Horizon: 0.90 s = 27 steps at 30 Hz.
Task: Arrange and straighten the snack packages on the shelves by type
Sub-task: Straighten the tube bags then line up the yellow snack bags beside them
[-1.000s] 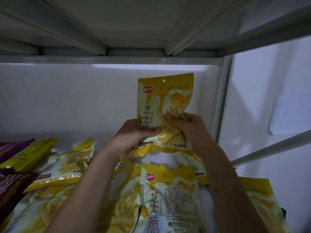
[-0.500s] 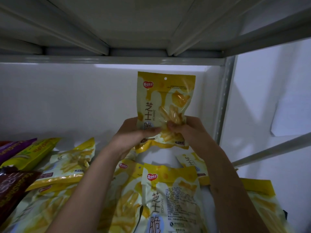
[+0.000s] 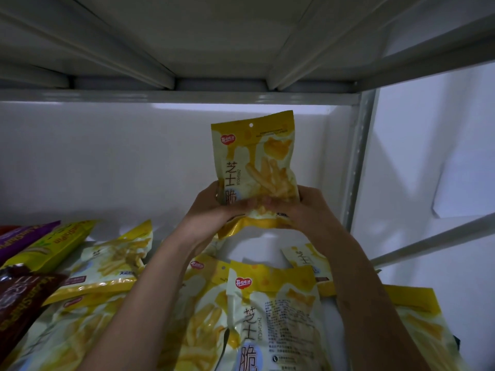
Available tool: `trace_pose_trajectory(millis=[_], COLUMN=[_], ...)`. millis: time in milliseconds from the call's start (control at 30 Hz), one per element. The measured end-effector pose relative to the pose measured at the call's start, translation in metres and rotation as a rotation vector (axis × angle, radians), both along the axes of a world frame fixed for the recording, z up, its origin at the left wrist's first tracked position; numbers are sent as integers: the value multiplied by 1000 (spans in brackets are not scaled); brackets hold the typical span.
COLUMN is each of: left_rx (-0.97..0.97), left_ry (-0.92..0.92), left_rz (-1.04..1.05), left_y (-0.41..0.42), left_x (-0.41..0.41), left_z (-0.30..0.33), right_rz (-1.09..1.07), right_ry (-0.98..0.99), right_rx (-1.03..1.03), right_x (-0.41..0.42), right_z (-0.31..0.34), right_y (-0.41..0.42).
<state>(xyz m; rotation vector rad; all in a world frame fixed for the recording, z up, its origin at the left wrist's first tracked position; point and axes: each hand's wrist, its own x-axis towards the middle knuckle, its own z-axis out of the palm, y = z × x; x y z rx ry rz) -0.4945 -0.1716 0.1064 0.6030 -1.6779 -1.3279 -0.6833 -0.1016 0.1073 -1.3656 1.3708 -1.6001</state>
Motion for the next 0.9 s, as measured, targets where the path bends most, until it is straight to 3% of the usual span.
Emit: trace_pose_trajectory(millis=[367,600,900], left_rx=[-107,134,78], left_ry=[-54,117,36], left_rz=[170,-36,4], left_y=[0,3,1], left_x=[-3,0,0], left_z=[2,1,3], right_rz=[7,-3,66], right_ry=[6,10,-3], right_rx=[-67,-88,-71], right_x=[2,5,3], right_z=[-1,0,-2], right_y=[-1,1,0])
